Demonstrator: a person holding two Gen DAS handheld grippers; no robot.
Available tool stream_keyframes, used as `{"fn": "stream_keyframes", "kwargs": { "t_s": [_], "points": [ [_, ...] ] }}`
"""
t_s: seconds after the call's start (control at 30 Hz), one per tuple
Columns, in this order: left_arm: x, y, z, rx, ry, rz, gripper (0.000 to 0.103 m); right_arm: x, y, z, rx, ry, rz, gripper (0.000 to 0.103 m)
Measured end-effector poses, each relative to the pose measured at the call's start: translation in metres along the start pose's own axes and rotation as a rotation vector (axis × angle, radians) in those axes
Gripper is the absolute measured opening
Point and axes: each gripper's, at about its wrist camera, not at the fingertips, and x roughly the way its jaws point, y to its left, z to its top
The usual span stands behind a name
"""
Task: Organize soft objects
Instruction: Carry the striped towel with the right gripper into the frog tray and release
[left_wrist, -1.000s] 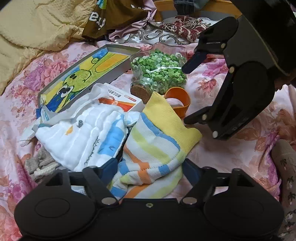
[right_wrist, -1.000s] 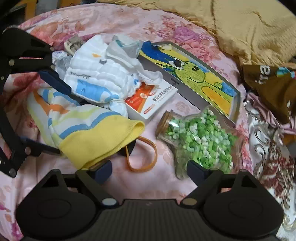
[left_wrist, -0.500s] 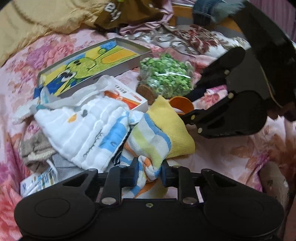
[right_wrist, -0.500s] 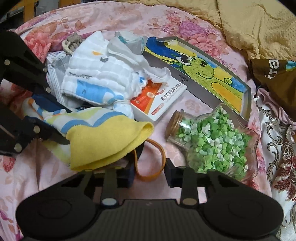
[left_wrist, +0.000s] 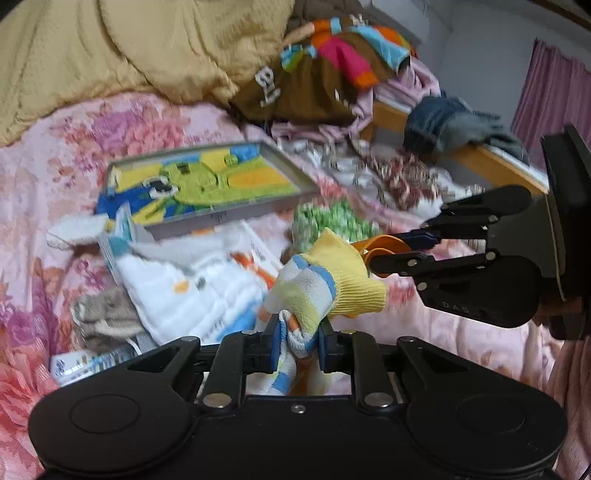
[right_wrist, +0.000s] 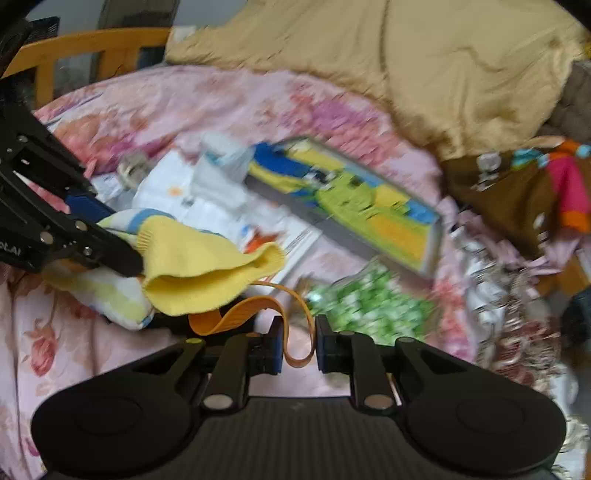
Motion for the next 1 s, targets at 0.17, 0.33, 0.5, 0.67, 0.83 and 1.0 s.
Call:
{"fn": "stream_keyframes", "kwargs": {
  "t_s": [0.17, 0.33, 0.5, 0.67, 0.83, 1.0],
  "points": [
    [-0.009, 0.002, 0.021, 0.002, -0.065, 0.015, 0.02, -0.013, -0.019, 0.006, 0.085, -0.08, -0.087, 0.018],
    [-0.01, 0.006, 0.059, 0.013, -0.123, 0.032, 0.02, -0.009, -0.043, 0.016, 0.166, -0.141, -0.145, 0.018],
    [0.004, 0.023, 0.102, -0.03, -0.174, 0.043, 0.02, 0.016, -0.071, 0.032, 0.259, -0.161, -0.155, 0.018],
    [0.038, 0.045, 0.143, -0.043, -0.199, 0.09, 0.02, 0.055, -0.102, 0.053, 0.368, -0.154, -0.137, 0.019],
    [0.097, 0.064, 0.181, -0.03, -0.196, 0.142, 0.021, 0.112, -0.132, 0.077, 0.477, -0.122, -0.111, 0.02],
    [0.16, 0.087, 0.203, -0.061, -0.175, 0.16, 0.021, 0.172, -0.152, 0.08, 0.578, -0.066, -0.089, 0.02]
  ]
}}
